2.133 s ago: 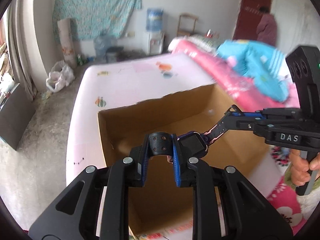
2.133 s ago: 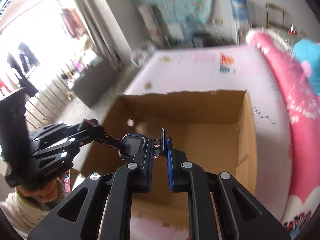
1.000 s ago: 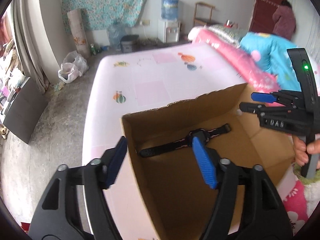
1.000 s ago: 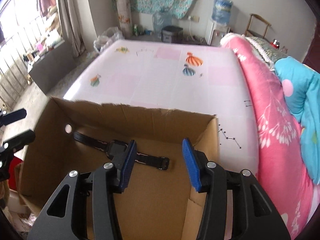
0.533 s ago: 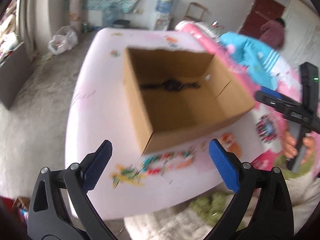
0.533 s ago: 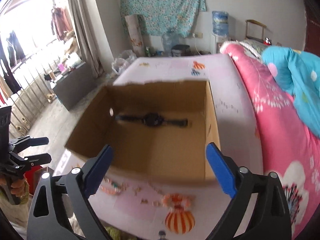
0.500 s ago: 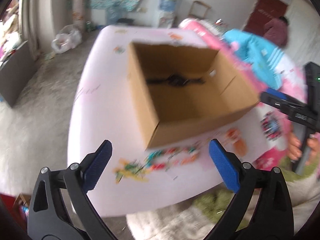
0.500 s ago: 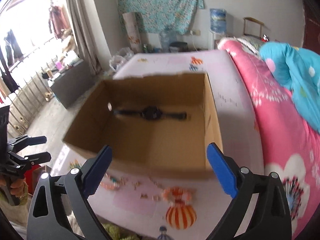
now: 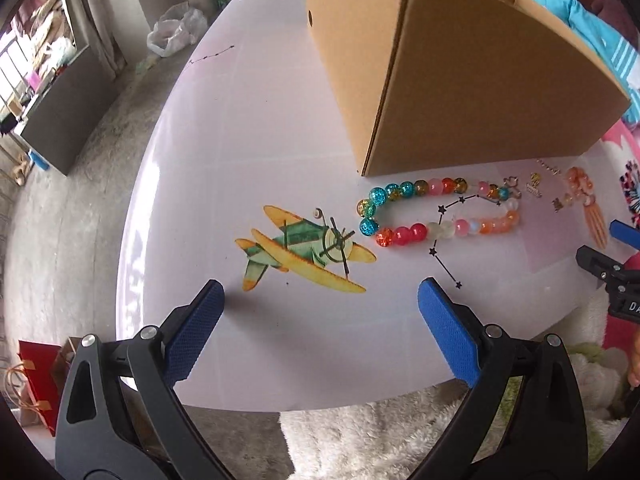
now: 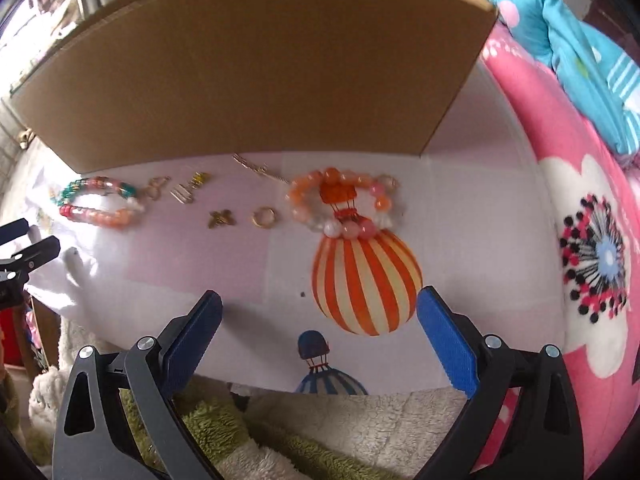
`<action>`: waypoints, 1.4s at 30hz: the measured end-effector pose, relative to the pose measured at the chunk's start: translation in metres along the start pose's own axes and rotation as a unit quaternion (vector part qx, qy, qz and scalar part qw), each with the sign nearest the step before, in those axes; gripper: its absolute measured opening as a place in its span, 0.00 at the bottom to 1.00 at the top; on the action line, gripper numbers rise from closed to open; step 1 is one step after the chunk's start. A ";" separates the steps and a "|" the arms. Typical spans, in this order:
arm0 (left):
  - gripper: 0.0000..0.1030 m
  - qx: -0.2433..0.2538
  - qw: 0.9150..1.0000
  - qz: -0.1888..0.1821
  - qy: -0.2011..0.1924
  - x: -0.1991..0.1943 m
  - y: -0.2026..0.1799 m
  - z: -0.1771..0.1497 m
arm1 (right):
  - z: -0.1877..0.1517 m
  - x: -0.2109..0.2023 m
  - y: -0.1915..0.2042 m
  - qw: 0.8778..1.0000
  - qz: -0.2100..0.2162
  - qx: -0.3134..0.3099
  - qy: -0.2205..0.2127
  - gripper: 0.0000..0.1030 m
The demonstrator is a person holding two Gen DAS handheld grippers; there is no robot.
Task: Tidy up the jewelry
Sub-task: 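Withdraw both grippers from the box back toward the bead bracelets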
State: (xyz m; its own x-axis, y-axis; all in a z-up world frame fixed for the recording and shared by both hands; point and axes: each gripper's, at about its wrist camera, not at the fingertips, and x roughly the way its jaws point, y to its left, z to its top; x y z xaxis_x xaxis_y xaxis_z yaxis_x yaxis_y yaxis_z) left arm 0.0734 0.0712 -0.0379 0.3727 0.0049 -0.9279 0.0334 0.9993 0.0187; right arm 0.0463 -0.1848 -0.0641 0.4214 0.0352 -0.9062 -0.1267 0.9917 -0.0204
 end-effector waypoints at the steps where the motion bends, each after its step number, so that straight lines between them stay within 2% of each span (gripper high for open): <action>1: 0.92 0.004 1.000 0.004 -0.006 0.000 -0.001 0.000 | -0.001 0.000 -0.003 1.000 0.009 0.010 -0.002 0.92; 21: 0.93 -0.002 1.000 0.004 -0.025 -0.002 0.001 -0.007 | -0.011 0.000 -0.009 0.999 0.009 0.030 -0.029 0.94; 30: 0.93 -0.003 0.999 -0.001 -0.043 -0.003 0.002 -0.010 | -0.019 -0.003 -0.012 0.998 0.030 0.016 -0.048 0.94; 37: 0.93 0.021 0.998 0.000 -0.067 -0.009 0.002 -0.013 | -0.021 -0.027 -0.015 0.989 0.124 0.034 -0.078 0.94; 42: 0.91 0.007 0.992 -0.043 -0.117 -0.027 0.003 -0.014 | -0.018 -0.034 -0.005 0.971 0.221 0.035 -0.085 0.93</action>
State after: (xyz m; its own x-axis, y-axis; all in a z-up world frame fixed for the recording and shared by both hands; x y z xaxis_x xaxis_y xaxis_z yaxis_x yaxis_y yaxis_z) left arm 0.0506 0.0741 -0.0178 0.5730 -0.0912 -0.8145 0.0869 0.9949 -0.0503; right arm 0.0166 -0.1928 -0.0408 0.4823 0.4737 -0.7369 -0.2704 0.8806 0.3891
